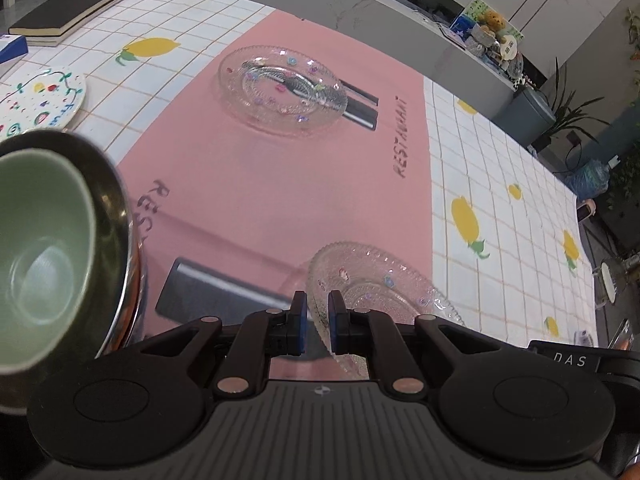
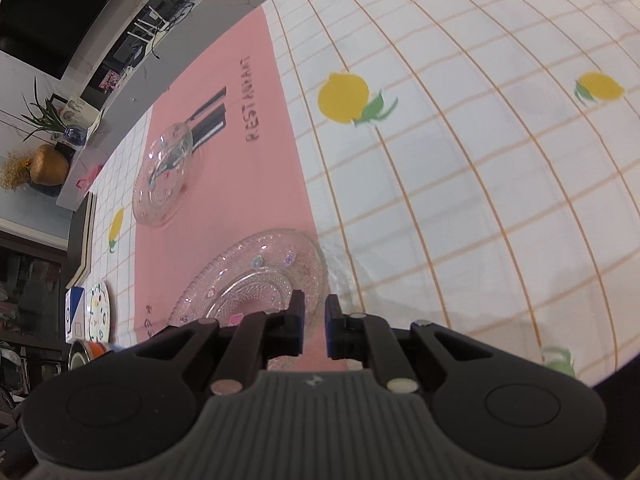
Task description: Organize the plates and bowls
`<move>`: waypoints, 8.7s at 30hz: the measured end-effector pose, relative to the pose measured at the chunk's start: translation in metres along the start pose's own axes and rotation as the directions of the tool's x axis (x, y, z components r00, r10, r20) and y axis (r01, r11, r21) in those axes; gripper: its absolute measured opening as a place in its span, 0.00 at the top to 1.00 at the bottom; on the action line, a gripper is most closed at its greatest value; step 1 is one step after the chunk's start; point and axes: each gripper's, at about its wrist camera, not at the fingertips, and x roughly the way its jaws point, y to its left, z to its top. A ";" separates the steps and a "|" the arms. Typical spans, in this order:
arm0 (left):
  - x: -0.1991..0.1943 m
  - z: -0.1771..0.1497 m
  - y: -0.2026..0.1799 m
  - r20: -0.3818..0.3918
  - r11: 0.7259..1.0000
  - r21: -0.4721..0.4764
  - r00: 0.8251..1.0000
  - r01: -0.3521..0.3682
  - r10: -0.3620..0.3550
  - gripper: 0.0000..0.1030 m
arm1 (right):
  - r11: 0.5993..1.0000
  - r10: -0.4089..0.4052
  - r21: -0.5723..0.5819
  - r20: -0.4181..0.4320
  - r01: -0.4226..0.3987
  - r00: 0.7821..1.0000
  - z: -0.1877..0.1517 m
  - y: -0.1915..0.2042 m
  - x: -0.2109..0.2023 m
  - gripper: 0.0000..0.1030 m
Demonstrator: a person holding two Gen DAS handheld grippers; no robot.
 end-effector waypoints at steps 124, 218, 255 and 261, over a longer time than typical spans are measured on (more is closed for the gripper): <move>-0.115 0.116 0.278 0.207 0.976 -0.199 0.969 -0.094 0.135 0.52 | 0.865 0.038 -0.479 -0.236 -0.150 0.971 -0.038 0.330 0.137 0.52; -0.037 0.073 0.022 0.026 0.976 0.123 0.982 0.181 -0.185 0.88 | 0.984 0.180 -0.006 -0.035 -0.180 0.983 0.053 0.045 -0.015 0.91; 0.011 0.001 0.001 -0.169 0.978 0.207 0.986 0.033 0.003 0.85 | 0.999 0.042 0.006 -0.117 -0.041 0.992 0.011 -0.018 0.012 0.90; 0.012 -0.003 0.003 -0.177 0.976 0.220 0.983 -0.004 0.044 0.86 | 0.999 0.020 -0.026 -0.122 -0.023 0.992 0.005 -0.011 0.016 0.90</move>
